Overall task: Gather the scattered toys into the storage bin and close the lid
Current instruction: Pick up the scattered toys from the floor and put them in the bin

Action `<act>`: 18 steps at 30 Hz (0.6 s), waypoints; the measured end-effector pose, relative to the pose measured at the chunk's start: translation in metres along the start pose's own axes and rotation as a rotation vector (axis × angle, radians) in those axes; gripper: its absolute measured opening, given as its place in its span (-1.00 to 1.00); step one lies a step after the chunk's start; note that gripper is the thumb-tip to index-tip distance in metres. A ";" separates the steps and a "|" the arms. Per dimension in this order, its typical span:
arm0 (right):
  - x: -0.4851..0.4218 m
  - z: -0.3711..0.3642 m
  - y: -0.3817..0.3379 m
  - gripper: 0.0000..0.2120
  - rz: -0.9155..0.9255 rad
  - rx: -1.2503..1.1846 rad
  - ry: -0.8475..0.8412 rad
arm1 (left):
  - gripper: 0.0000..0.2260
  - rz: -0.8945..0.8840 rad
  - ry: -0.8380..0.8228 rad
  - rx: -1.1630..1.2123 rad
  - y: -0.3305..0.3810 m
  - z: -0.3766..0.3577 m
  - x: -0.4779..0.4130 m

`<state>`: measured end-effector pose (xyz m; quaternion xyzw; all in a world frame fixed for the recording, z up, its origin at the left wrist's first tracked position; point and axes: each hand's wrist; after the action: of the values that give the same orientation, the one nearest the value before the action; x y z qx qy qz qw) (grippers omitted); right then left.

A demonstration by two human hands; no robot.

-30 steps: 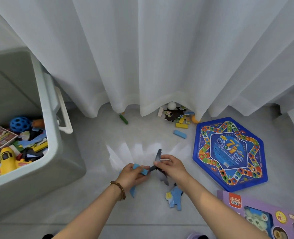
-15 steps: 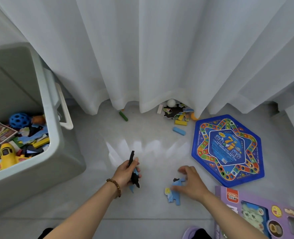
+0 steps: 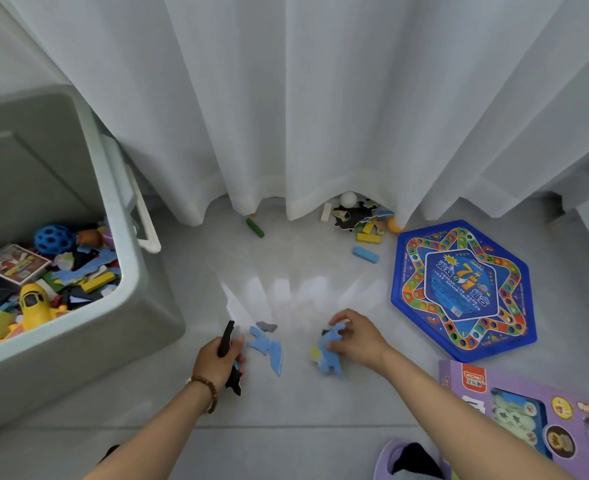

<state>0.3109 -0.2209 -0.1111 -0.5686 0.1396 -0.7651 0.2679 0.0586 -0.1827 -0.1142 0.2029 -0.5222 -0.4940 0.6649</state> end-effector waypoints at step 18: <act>-0.014 -0.117 -0.047 -0.63 0.119 0.307 0.142 | -0.80 0.048 -0.162 0.183 -0.006 0.007 0.003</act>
<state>0.1913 -0.1849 -0.1350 -0.4565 0.0731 -0.7984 0.3857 0.0491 -0.1863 -0.1148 0.2095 -0.6216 -0.4430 0.6111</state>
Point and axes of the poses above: each hand's wrist, its own x-axis away from the middle knuckle, its own z-axis out of the back of the hand, y = z × x, and after that the axes turned 15 degrees about -z, right-handed
